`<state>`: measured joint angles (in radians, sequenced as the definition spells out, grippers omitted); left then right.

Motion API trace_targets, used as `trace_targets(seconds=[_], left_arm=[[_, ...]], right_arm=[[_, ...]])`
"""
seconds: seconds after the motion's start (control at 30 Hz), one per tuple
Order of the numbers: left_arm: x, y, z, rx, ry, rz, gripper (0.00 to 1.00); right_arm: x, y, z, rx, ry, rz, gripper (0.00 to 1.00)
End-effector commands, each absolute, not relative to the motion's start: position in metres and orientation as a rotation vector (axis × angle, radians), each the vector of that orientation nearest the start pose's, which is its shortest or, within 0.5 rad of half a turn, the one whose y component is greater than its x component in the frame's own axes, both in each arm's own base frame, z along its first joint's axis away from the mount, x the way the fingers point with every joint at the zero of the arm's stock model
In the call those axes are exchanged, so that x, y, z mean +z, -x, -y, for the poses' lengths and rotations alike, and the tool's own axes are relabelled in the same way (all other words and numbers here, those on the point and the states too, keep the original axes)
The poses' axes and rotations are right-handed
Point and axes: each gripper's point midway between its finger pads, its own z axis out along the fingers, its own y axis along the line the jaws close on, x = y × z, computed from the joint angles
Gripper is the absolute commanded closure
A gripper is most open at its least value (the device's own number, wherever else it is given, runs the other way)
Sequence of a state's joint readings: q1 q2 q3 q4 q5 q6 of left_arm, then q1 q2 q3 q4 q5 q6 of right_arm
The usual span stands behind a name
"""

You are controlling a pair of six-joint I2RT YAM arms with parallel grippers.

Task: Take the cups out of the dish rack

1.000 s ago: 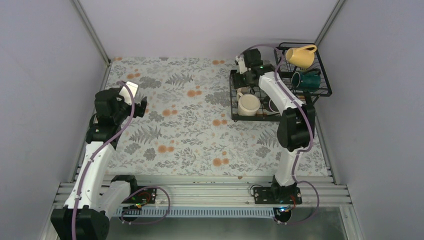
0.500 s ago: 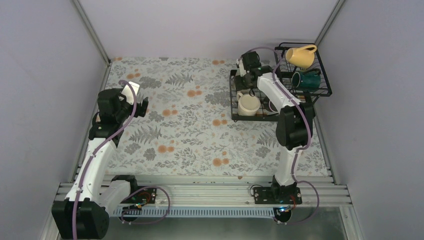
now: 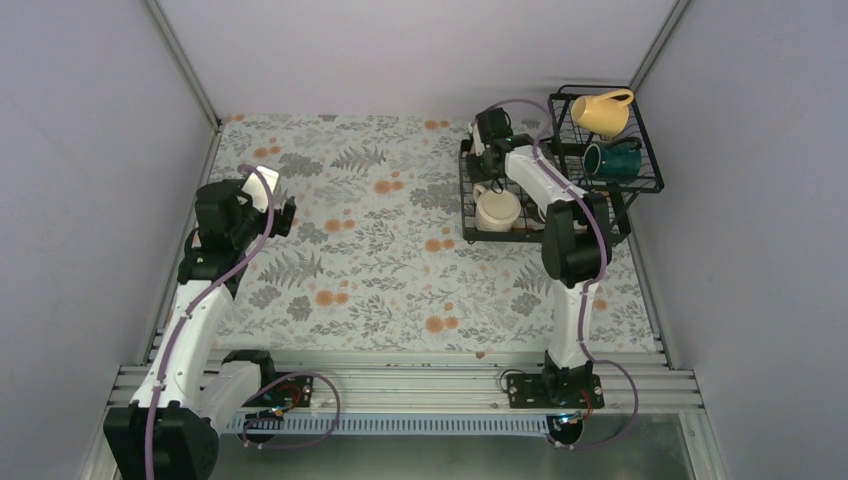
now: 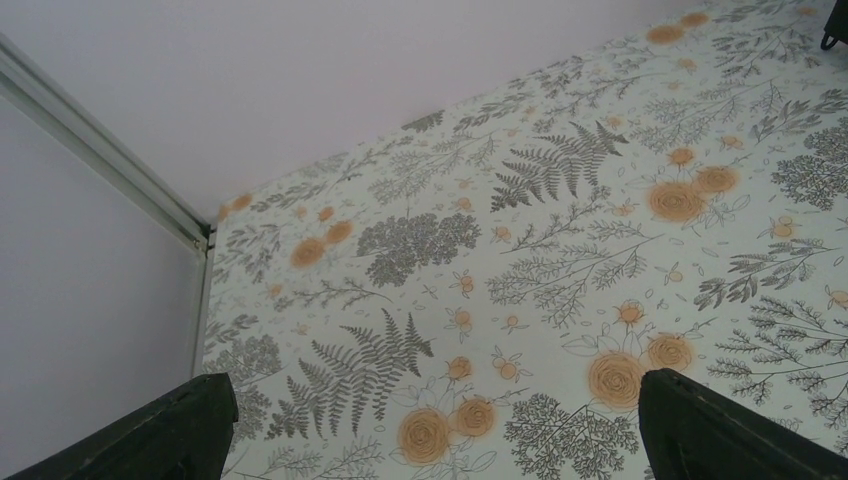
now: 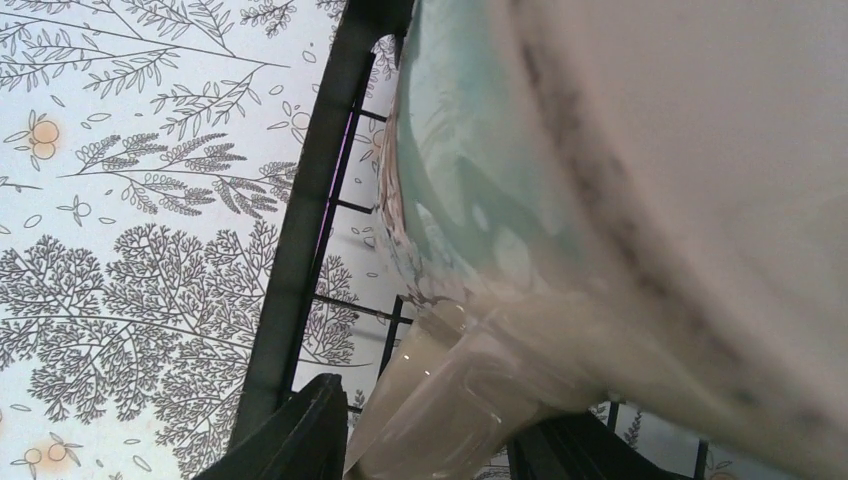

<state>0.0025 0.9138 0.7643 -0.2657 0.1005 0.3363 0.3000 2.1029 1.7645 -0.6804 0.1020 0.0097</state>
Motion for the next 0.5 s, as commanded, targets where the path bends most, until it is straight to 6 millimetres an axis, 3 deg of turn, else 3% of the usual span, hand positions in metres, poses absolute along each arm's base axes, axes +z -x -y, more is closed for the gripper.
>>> trace_targets(seconds=[0.0,0.27,0.47], left_arm=[[0.249,-0.332,0.015,0.142,-0.401,-1.932,0.00],[0.249,-0.331,0.025,0.076,-0.426,-1.931,0.00],[0.251,-0.330,0.027,0.065,-0.436,-1.927,0.00]], right_arm=[[0.118,-0.528,-0.139,-0.051,0.307,-2.496,0.60],[0.106,-0.533,-0.133,-0.106,0.296,-2.488,0.69],[0.113,-0.534,-0.131,-0.126,0.295,-2.467,0.92]])
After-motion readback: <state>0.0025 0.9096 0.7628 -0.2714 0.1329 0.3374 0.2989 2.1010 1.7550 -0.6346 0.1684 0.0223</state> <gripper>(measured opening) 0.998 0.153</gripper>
